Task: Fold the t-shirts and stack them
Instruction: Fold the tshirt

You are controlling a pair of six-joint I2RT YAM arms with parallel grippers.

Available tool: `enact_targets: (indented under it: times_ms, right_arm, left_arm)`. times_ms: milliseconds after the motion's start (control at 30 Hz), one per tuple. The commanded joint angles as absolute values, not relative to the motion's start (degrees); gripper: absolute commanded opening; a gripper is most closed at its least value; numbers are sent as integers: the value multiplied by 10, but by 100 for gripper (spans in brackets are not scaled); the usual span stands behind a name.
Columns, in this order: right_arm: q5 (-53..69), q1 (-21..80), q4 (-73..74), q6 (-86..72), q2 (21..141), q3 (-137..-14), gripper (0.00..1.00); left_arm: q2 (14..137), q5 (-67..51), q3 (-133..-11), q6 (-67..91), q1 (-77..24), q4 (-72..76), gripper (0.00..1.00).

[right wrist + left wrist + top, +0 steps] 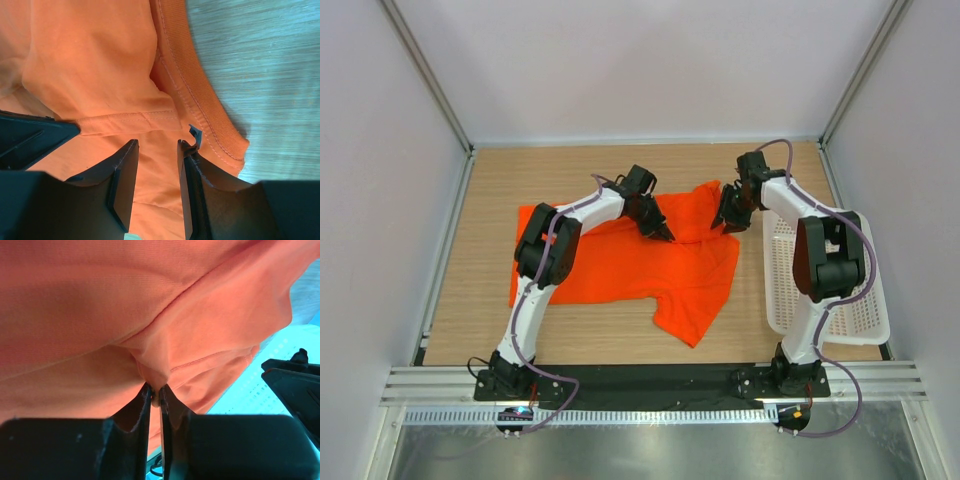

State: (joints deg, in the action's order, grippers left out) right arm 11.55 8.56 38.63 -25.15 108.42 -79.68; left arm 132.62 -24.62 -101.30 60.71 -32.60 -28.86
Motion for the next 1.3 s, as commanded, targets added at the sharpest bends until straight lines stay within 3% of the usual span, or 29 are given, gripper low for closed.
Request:
enact_targets:
  times_ms: [0,700,833,867,967,1267]
  right_arm:
    - [109,85,380,-242,1096,-803,44]
    - [126,85,361,-251,1141,-819,40]
    - [125,86,363,-257,1134,-826,24]
    - [126,85,373,-261,1129,-832,15]
    - [127,88,405,-275,1106,-855,1]
    - [155,87,440,-384,1031,-800,1]
  left_arm:
    - [1328,-247,-1039,592,-326,-301,12]
    - [1328,-254,-1050,583,-326,-311,12]
    - [1325,-255,-1052,583,-326,-313,12]
    - [1325,-255,-1052,582,-326,-315,12]
    - [1325,-254,-1064,570,-326,-334,10]
    - [1332,-253,-1110,524,-324,-417,3]
